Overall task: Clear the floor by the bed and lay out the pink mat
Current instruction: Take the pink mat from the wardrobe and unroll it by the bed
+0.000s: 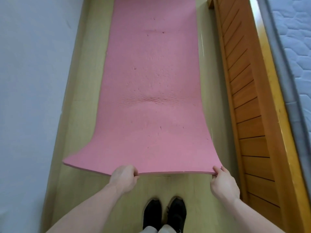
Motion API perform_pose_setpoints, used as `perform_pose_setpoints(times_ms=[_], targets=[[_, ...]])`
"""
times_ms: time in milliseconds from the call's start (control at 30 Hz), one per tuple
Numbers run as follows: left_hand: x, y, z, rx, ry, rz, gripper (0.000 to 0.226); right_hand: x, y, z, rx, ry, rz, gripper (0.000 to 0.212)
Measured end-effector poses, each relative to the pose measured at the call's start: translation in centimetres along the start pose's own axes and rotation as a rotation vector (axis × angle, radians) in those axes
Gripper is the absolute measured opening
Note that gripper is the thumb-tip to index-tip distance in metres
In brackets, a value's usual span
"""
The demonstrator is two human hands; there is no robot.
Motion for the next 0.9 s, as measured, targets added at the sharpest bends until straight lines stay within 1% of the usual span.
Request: perform_pose_setpoints(times_ms=[100, 200, 333, 500, 667, 700, 900], targets=[[0.1, 1.9, 1.0, 0.071, 0.002, -0.032, 0.017, -0.2, 0.6, -0.3, 0.011, 0.052, -0.014, 0.04], [1.2, 3.5, 1.9, 0.14, -0.044, 0.007, 0.018, -0.3, 1.6, 0.5, 0.076, 0.09, -0.022, 0.044], [2.0, 3.1, 3.0, 0.108, -0.048, -0.035, 0.024, 1.1, 1.7, 2.3, 0.137, 0.043, -0.051, 0.052], [2.3, -0.8, 5.4, 0.036, -0.054, 0.003, 0.035, 4.7, 0.0, 5.0, 0.189, -0.071, -0.119, 0.063], [1.0, -6.6, 9.9, -0.065, -0.042, 0.085, 0.04, 9.0, -4.5, 10.0, 0.196, -0.224, -0.144, 0.065], [0.6, -7.8, 11.2, -0.092, -0.029, 0.096, 0.04, 9.5, -5.6, 11.4, 0.19, -0.251, -0.136, 0.065], [-1.3, -14.2, 22.2, -0.119, -0.018, 0.208, 0.04, 10.5, -12.7, 22.0, 0.206, -0.33, -0.08, 0.067]])
Point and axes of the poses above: each hand's wrist, its own z-axis away from the middle knuckle, its own y-axis out of the palm, x = y × z, the point moved 6 cm from there along -z, towards the middle knuckle, and after that the axes turned 3 degrees about x, right-handed, at the moved point
